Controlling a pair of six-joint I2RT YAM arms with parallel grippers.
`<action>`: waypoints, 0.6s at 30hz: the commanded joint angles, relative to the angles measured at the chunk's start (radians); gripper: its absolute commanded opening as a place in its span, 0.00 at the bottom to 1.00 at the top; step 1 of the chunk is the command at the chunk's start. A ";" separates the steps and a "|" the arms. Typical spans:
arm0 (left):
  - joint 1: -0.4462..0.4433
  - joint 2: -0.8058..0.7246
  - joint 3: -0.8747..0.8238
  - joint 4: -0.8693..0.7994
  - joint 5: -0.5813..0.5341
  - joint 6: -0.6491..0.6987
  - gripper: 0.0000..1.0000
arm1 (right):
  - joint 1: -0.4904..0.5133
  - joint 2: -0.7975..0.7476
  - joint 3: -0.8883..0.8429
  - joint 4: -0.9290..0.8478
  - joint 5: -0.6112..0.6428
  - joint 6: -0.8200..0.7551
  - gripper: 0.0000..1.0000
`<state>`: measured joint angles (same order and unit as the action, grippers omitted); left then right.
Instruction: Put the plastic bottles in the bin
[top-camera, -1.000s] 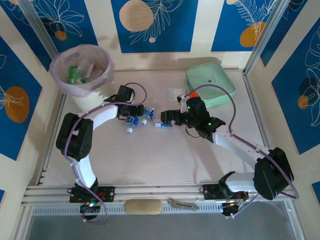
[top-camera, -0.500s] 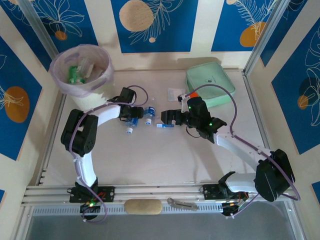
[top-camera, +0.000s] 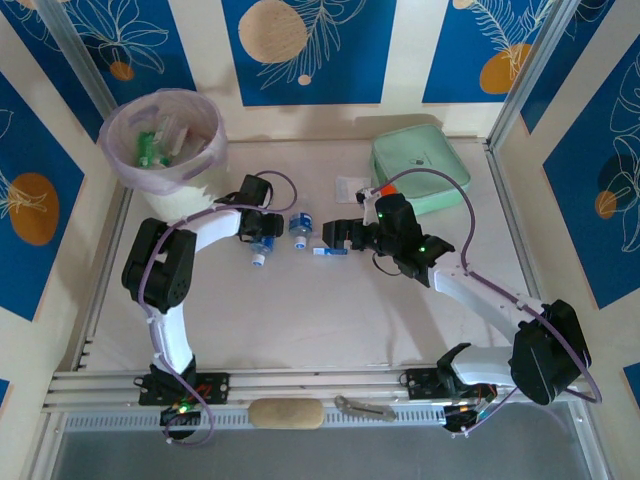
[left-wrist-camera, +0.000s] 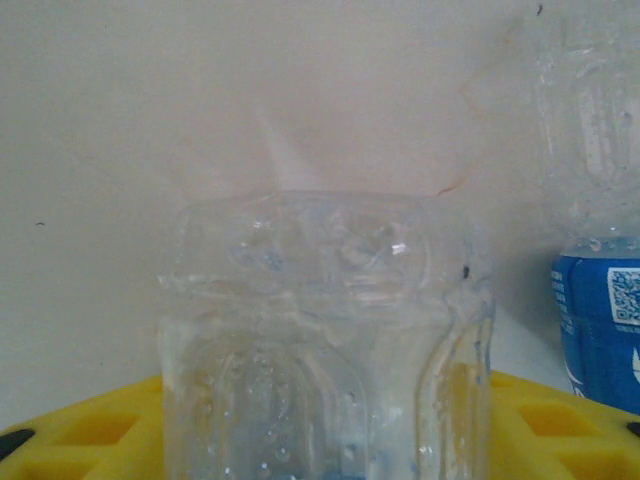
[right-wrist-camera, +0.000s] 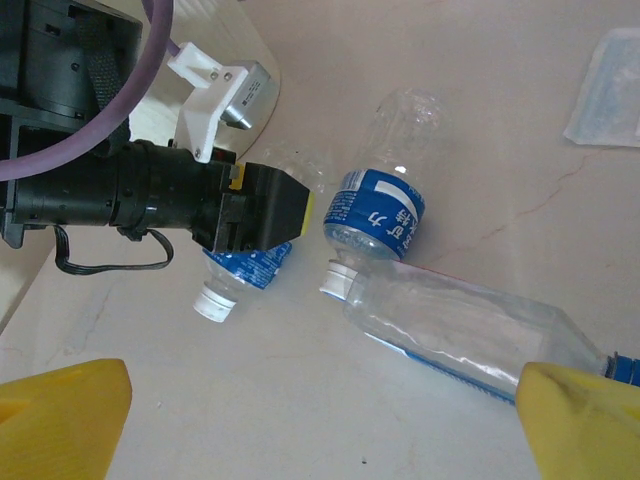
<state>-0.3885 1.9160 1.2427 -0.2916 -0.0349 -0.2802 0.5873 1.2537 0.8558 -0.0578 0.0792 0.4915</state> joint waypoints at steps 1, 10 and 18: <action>0.003 -0.041 -0.007 -0.006 -0.009 0.010 0.57 | 0.005 -0.019 -0.011 0.003 0.011 0.014 0.99; 0.003 -0.244 -0.067 0.016 0.051 -0.006 0.57 | 0.006 -0.004 -0.009 0.016 0.005 0.018 0.99; 0.002 -0.448 -0.082 0.071 0.113 -0.017 0.57 | 0.006 0.029 0.003 0.034 -0.013 0.020 0.99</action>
<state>-0.3885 1.5261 1.1690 -0.2615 0.0330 -0.2840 0.5873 1.2690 0.8555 -0.0448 0.0784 0.4995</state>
